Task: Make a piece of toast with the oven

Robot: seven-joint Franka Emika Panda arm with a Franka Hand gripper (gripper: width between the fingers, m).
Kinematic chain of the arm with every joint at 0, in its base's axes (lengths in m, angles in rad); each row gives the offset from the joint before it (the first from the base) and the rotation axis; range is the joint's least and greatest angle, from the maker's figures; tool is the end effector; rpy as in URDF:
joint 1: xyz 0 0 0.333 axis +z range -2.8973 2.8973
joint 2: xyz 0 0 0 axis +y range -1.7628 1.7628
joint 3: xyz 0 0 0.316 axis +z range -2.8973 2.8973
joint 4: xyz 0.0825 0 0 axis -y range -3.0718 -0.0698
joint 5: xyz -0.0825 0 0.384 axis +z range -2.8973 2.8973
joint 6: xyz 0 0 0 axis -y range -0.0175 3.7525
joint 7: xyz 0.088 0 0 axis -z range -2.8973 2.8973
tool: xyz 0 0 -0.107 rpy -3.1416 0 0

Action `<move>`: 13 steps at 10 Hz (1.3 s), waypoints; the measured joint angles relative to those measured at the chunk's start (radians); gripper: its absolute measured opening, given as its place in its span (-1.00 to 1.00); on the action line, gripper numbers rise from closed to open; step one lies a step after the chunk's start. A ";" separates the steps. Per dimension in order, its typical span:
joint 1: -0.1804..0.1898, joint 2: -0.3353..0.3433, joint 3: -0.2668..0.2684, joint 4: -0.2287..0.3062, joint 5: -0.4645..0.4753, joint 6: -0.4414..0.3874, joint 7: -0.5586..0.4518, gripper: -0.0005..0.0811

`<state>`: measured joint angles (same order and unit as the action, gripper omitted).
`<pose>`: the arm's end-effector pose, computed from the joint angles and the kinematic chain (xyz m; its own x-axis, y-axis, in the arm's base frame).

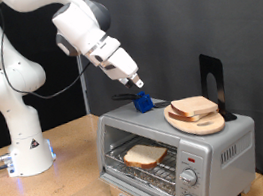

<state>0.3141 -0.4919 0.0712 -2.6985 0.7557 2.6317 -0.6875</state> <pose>0.3787 0.1350 0.4224 0.7879 0.3299 0.5200 0.5115 -0.8208 -0.2544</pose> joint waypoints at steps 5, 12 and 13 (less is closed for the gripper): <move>0.002 -0.051 -0.061 -0.016 0.121 -0.024 -0.102 0.98; -0.142 -0.247 -0.301 -0.091 -0.040 -0.377 -0.210 0.98; -0.174 -0.255 -0.329 -0.092 -0.091 -0.427 -0.238 0.98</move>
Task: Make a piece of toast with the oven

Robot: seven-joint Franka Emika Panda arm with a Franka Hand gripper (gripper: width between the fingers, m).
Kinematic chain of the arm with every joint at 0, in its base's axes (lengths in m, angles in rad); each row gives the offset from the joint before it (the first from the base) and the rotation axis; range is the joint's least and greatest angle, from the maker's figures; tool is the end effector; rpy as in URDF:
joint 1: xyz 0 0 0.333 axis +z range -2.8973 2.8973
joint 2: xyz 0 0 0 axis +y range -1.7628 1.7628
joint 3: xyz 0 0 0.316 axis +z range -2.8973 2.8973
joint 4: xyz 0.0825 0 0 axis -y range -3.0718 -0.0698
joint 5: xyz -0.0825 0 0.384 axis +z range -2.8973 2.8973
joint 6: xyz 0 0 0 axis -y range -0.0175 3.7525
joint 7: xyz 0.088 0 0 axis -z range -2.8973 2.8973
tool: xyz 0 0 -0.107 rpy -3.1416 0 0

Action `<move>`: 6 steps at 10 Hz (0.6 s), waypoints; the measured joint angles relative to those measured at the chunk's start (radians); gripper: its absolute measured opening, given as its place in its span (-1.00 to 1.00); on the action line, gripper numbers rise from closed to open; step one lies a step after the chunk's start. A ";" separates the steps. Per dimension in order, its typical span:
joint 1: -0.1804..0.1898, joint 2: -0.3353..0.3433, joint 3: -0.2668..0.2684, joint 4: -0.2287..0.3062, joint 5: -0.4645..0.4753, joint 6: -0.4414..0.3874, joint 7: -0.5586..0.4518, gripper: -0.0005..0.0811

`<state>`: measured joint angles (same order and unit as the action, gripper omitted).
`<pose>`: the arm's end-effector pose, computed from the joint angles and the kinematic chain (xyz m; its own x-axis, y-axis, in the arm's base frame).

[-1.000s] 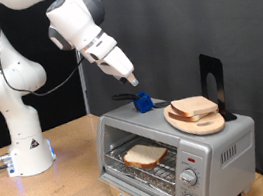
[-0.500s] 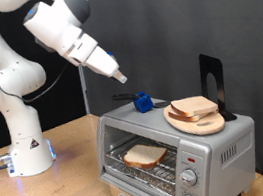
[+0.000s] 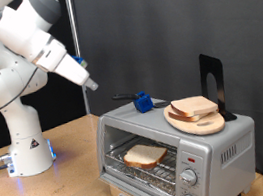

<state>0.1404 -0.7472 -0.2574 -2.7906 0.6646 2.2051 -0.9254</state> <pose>0.3340 -0.0128 0.4312 0.8064 0.2839 0.5187 0.5327 -0.7296 -0.4288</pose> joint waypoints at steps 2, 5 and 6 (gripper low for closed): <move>-0.051 -0.010 -0.053 -0.010 -0.034 -0.022 -0.050 0.98; -0.064 -0.004 -0.068 0.001 -0.040 -0.107 -0.009 0.98; -0.071 0.019 -0.088 0.020 -0.043 -0.206 0.062 0.98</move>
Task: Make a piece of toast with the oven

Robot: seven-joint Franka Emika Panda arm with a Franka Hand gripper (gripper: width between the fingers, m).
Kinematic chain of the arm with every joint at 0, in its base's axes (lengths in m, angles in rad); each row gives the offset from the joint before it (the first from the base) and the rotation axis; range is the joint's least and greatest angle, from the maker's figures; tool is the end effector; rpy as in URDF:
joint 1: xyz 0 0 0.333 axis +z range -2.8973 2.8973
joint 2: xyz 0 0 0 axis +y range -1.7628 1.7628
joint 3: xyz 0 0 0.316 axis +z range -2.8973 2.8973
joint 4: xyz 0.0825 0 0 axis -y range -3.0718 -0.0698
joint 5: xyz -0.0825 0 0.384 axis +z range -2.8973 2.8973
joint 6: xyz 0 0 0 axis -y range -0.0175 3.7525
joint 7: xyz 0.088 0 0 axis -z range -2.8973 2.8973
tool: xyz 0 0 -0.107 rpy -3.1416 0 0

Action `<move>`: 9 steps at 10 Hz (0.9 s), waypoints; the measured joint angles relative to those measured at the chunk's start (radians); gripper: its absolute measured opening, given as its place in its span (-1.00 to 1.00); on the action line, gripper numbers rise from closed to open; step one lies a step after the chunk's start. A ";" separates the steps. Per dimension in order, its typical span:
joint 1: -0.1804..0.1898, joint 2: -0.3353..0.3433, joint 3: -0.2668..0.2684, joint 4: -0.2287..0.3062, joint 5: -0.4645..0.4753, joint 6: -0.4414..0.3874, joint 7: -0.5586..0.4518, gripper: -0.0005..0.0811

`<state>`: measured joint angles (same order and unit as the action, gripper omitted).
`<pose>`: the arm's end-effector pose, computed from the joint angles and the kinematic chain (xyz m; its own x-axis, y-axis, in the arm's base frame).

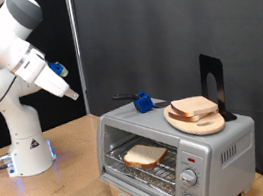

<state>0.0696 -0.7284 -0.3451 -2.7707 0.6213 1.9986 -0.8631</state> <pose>0.3190 -0.0453 0.4185 0.8945 0.2153 0.3919 0.4236 -0.6886 -0.5885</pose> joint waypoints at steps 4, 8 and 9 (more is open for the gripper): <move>-0.034 0.126 -0.082 0.063 -0.056 -0.246 0.105 0.98; -0.039 0.194 -0.149 0.055 0.105 -0.380 0.329 0.98; -0.049 0.216 -0.184 0.046 0.158 -0.367 0.344 0.98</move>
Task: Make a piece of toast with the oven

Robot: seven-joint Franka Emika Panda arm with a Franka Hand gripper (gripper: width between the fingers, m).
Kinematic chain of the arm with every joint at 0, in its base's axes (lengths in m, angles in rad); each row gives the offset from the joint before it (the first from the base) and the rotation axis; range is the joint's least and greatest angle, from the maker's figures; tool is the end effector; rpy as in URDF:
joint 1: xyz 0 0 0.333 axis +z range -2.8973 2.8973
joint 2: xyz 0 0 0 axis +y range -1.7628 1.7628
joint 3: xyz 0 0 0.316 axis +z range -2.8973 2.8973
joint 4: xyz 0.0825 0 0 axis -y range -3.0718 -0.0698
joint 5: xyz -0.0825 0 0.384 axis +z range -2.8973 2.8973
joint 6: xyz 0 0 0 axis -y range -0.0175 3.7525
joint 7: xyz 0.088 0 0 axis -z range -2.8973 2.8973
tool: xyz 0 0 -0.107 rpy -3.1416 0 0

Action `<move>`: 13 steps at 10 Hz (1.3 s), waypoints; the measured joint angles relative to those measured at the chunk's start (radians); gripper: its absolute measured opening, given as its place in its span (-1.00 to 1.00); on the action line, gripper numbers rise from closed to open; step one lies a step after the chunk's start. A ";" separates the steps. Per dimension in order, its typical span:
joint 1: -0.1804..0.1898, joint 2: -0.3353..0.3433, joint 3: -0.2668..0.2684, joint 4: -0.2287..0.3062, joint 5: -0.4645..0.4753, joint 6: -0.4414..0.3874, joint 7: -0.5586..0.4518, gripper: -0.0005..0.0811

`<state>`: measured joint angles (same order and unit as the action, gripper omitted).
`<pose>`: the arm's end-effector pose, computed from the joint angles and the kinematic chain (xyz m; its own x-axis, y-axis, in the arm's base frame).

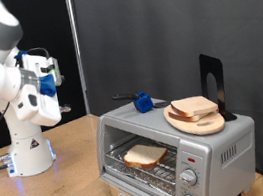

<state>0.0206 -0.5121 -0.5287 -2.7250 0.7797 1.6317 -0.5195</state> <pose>0.3054 -0.0762 0.3692 0.9820 -0.0622 -0.1783 -0.1885 -0.3849 -0.9035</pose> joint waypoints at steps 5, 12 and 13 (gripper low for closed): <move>-0.026 0.051 -0.071 -0.017 0.145 0.102 0.050 0.98; -0.024 0.338 -0.104 0.155 0.206 0.091 0.254 0.98; -0.024 0.380 -0.104 0.177 0.212 0.079 0.216 0.98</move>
<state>-0.0033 -0.1319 -0.6323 -2.5476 0.9917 1.7105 -0.3033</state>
